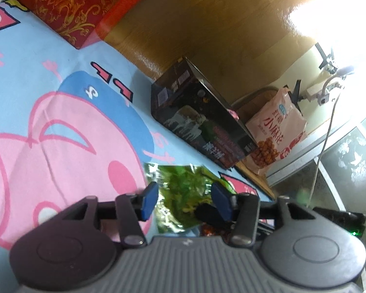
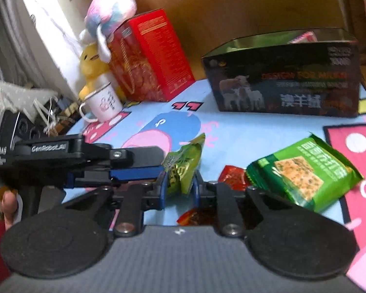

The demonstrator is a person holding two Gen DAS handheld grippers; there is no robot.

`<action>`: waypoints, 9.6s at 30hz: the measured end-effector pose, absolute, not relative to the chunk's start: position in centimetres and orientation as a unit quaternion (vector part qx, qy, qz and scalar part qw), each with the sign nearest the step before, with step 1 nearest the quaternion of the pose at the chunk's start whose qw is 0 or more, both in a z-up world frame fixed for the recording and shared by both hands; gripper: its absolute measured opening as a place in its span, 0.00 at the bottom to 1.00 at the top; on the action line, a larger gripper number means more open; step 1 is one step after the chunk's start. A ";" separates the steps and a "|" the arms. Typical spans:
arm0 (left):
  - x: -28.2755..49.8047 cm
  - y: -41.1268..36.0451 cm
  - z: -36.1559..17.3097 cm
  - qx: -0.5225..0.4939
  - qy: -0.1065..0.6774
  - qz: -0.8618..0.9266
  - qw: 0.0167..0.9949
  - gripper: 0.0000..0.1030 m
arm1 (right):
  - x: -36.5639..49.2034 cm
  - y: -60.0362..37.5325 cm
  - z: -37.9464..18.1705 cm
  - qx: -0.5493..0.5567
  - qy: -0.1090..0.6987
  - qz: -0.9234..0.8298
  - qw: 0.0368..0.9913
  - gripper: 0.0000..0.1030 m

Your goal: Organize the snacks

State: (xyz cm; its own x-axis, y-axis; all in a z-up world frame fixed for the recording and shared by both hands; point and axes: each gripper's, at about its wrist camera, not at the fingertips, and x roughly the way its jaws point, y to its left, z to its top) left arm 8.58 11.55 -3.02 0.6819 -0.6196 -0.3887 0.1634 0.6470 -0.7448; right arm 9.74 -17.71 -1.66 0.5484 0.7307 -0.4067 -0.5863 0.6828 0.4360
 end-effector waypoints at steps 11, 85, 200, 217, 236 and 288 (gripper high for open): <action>8.2 12.0 -2.7 -0.374 0.305 -0.251 0.839 0.75 | 10.4 -21.6 -1.5 0.281 0.291 0.360 0.840 0.18; 12.5 2.9 -0.1 -0.285 0.373 -0.285 0.836 0.39 | 7.4 -22.8 -1.8 0.173 0.258 0.275 0.910 0.51; 8.3 8.3 -2.6 -0.286 0.335 -0.250 0.862 0.49 | 3.6 -13.2 -2.1 -0.084 0.206 0.281 0.934 0.48; 7.8 8.5 0.5 -0.288 0.294 -0.268 0.871 0.49 | 1.8 -15.2 -0.6 -0.043 0.109 0.263 0.958 0.30; 22.2 2.7 5.7 -0.204 0.283 -0.236 0.907 0.54 | 16.4 -20.2 4.4 -0.010 0.083 0.174 0.981 0.30; 9.3 4.9 -2.9 -0.273 0.368 -0.252 0.853 0.09 | 11.8 -25.4 -2.5 0.284 0.284 0.248 0.882 0.38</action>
